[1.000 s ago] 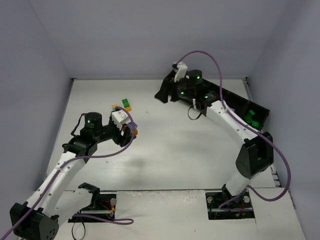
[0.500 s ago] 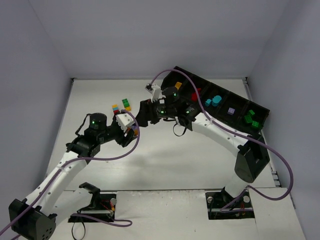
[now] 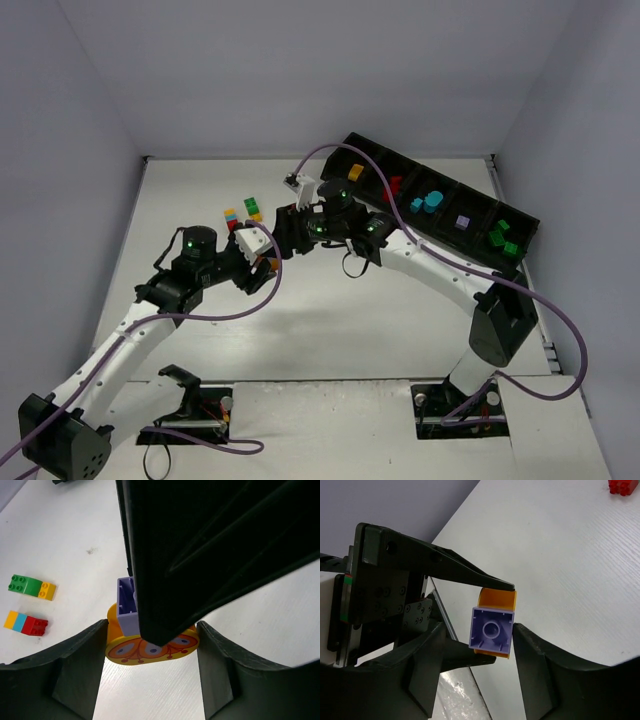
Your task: Sort the legos into containers by color
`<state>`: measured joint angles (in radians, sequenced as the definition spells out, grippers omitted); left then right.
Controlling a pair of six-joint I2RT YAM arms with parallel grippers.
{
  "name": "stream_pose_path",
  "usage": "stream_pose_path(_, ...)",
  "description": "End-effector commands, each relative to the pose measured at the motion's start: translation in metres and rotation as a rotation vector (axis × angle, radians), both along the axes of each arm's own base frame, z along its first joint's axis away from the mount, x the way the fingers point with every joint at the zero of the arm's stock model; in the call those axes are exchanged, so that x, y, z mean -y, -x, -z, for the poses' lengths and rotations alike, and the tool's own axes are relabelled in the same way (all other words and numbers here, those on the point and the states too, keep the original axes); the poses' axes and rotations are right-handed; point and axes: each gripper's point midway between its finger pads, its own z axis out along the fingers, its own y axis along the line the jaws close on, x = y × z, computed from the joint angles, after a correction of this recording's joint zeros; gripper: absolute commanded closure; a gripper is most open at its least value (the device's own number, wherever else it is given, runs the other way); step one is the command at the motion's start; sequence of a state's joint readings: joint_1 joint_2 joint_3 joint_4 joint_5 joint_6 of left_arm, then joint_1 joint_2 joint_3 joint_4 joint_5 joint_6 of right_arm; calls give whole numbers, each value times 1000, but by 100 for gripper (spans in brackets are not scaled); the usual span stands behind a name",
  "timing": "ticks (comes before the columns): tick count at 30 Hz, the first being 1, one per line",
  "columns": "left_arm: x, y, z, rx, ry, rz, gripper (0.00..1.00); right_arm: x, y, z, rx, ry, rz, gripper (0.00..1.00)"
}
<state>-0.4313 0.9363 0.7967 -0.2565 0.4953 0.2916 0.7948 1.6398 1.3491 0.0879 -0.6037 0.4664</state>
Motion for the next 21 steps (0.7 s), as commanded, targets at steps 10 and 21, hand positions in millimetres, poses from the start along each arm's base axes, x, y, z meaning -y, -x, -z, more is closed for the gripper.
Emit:
stream_pose_path(10,7,-14,-42,132,45,2,100,-10,4,-8,48,-11,-6,66)
stream_pose_path(21,7,-15,-37,119,34,3,100,-6,-2,1,85,70,35,55)
